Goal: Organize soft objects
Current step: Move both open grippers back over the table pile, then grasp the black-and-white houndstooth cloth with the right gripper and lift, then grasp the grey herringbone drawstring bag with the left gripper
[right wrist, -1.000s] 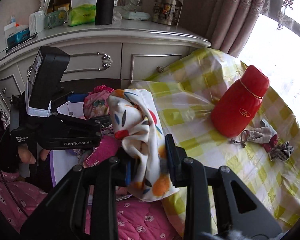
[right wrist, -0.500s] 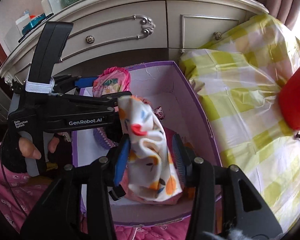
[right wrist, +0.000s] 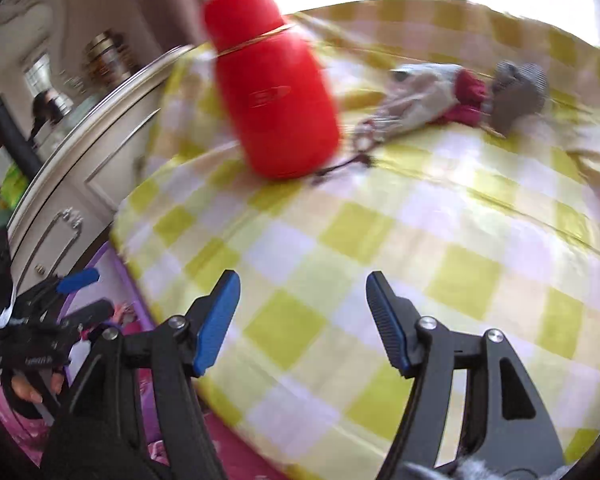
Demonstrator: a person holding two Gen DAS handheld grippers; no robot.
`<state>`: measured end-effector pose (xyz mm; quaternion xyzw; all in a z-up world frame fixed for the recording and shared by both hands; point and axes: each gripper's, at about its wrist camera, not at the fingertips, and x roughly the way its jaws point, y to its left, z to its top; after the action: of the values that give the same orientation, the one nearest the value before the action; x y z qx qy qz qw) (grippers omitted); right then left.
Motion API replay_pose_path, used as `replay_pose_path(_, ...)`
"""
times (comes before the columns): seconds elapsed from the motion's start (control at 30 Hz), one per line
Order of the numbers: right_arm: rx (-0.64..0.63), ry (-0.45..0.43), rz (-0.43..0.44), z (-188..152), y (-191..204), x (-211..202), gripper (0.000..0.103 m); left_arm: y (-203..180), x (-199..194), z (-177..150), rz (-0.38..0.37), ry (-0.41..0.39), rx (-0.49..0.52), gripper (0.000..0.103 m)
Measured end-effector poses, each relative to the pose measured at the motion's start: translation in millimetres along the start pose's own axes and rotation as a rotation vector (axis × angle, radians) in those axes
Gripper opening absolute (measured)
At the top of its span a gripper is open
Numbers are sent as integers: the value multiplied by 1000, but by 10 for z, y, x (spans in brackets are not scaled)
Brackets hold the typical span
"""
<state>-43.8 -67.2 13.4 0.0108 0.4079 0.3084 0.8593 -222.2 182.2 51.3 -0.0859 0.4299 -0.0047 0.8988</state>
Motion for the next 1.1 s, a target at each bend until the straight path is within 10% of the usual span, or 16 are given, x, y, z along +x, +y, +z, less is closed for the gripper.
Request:
replay_pose_path(0.3,177,-133,-151,687,-1309,164,74,-1397,1370,662,-60,-31,230,86)
replay_pose_path(0.73,301,-159,-217,1982,-2035,1121,80,-1363,1663,721,-130,29,150,95)
replay_pose_path(0.8,277,-174,-219,1954,-2064,1061,67,-1413,1688,724,-122,40,172,99)
replay_pose_path(0.83,258,-182,-215,1887,-2051,979,31,-1429,1693,722,-118,44,180,100)
replay_pose_path(0.87,244,-186,-201,1786,-2034,873,23,-1443,1708,728,-112,48,187,101)
replay_pose_path(1.1,135,-146,-239,614,-1999,77,23,-1607,1884,958,22,24,271,101)
